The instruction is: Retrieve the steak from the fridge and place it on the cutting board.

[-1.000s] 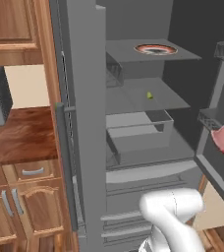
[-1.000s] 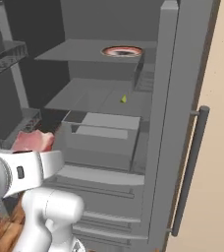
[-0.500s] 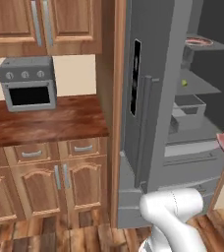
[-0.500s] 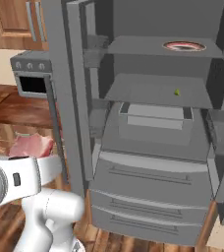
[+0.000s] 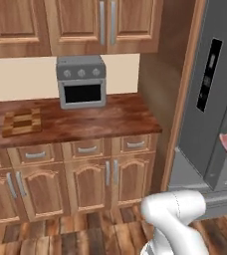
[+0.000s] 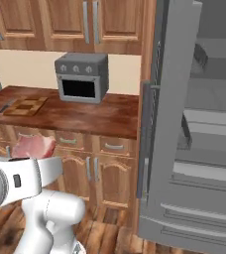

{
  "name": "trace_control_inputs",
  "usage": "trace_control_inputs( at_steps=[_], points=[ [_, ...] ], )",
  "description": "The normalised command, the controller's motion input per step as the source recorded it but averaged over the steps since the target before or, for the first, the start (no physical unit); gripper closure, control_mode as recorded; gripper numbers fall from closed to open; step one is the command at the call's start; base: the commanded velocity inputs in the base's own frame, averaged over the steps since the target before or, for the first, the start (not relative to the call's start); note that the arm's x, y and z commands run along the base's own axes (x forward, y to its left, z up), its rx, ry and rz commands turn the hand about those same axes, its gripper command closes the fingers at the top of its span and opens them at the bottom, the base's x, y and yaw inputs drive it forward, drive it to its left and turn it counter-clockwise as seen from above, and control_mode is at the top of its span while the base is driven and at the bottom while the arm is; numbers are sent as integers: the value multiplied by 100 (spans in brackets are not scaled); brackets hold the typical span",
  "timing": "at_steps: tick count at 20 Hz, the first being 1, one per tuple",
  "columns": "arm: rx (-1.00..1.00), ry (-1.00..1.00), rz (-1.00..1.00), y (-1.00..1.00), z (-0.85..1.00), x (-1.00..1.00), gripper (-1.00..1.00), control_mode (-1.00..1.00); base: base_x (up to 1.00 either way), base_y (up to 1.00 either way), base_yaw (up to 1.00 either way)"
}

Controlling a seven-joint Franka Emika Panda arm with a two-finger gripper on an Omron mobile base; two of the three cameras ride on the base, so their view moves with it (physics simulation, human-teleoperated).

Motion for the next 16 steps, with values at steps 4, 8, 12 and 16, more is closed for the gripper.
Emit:
trace_control_inputs(
  at_steps=[4, 8, 12, 16],
  points=[
    [0, 0, 0, 0, 0, 0, 100, 100, 30, 100, 0],
    [0, 0, 0, 0, 0, 0, 100, 100, 98, 100, 0],
    [0, 0, 0, 0, 0, 0, 100, 100, 100, 100, 0],
    [0, 0, 0, 0, 0, 0, 100, 100, 99, 100, 0]
  ],
)
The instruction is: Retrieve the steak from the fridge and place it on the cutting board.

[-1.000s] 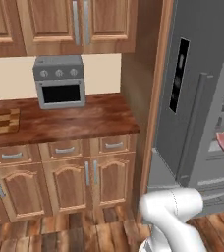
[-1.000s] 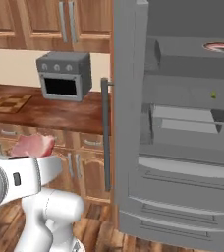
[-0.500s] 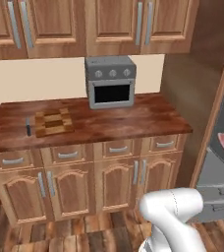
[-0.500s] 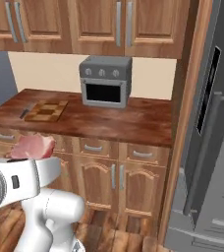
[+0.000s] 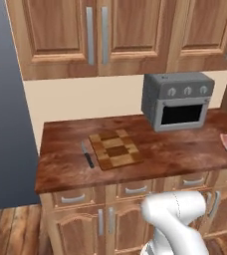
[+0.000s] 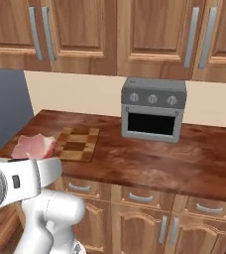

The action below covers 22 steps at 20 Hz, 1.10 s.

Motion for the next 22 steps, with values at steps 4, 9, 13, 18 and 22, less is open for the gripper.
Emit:
trace_control_inputs(
  at_steps=[4, 9, 13, 18, 22],
  points=[
    [0, 0, 0, 0, 0, 0, 100, 100, 100, 51, -4],
    [0, 0, 0, 0, 0, 0, 100, 100, 91, 38, -8],
    [-7, 40, -3, 15, -45, 54, 100, -100, 19, 5, -2],
    [-5, 59, 0, 54, -99, 77, 100, -100, 0, 0, 0],
    [-7, 49, 0, 62, -69, 88, 100, -100, 0, 0, 0]
  ],
)
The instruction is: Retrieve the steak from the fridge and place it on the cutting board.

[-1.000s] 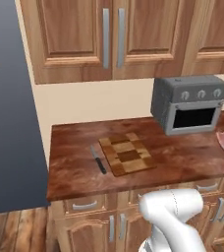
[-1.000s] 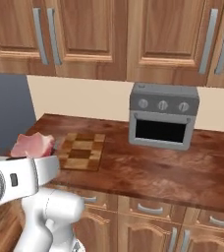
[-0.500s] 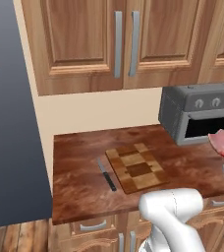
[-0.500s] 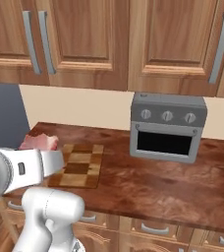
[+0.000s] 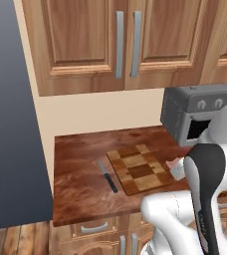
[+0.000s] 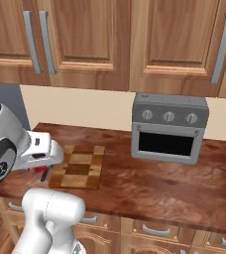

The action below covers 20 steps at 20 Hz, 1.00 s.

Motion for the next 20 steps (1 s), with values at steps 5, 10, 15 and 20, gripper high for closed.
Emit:
trace_control_inputs(
  at_steps=[5, 10, 15, 20],
  points=[
    [-1, 26, 0, 44, -61, 61, 100, -100, 0, 0, 0],
    [0, 4, 0, 6, -47, 60, 100, -100, 0, 0, 0],
    [0, 0, -1, 0, -28, 95, 100, -100, 0, 0, 0],
    [0, 2, -1, 3, -48, 100, 100, -100, 0, 0, 0]
  ],
)
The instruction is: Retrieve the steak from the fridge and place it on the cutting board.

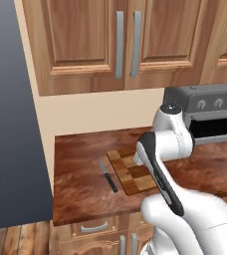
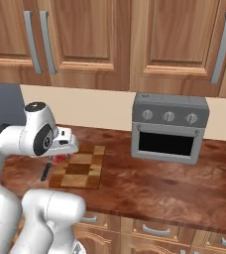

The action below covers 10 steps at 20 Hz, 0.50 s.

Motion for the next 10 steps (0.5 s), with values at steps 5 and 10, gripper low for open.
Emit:
trace_control_inputs(
  at_steps=[5, 10],
  points=[
    [0, 5, 0, 7, -82, 98, 100, -100, 0, 0, 0],
    [0, 1, 0, 2, -65, 93, 100, -100, 0, 0, 0]
  ],
)
